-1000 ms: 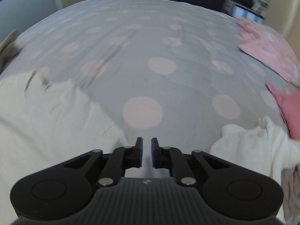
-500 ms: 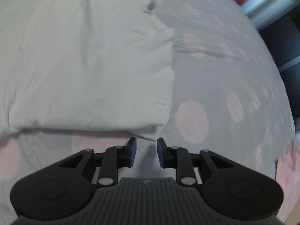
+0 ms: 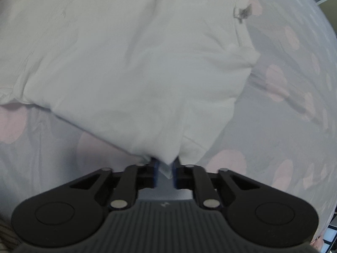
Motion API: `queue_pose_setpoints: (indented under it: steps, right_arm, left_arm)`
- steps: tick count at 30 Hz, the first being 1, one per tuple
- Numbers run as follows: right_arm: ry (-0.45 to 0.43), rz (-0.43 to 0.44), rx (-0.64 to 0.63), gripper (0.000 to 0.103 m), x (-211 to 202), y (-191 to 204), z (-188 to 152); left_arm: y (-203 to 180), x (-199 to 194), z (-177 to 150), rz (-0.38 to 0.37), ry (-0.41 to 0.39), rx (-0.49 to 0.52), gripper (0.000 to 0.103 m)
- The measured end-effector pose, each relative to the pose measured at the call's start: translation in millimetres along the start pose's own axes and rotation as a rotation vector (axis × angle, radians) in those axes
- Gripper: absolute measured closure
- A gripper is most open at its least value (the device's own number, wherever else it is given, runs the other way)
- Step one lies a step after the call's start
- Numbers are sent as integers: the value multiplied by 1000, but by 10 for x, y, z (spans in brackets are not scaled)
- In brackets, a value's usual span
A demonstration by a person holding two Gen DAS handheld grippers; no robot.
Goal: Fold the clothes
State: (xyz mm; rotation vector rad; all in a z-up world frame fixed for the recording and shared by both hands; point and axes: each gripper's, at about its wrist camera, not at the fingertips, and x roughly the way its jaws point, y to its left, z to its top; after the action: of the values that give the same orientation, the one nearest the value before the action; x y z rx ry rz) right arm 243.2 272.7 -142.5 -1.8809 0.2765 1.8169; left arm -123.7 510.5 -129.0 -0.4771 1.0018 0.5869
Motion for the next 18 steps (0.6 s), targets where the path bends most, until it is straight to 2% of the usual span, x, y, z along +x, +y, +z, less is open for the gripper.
queue_pose_setpoints:
  steps: [8,13,15,16,18]
  right_arm:
    - [96,47,25,101,-185,-93,-86]
    - [284,-11,-90,103,85,16,-171]
    - [202,-65,32,103,34,-19,-176]
    - [196,-90,58,103,16,-2,-183]
    - [199,-71,124,103,-31,46,-209]
  left_arm:
    - [-36,31,17,23,-1,27,102]
    - [-53,36,11,36,-2,41,103]
    - [-37,32,15,28,0,35,103]
    - [-29,32,19,24,2,31,102]
    - [-20,33,27,19,6,21,102]
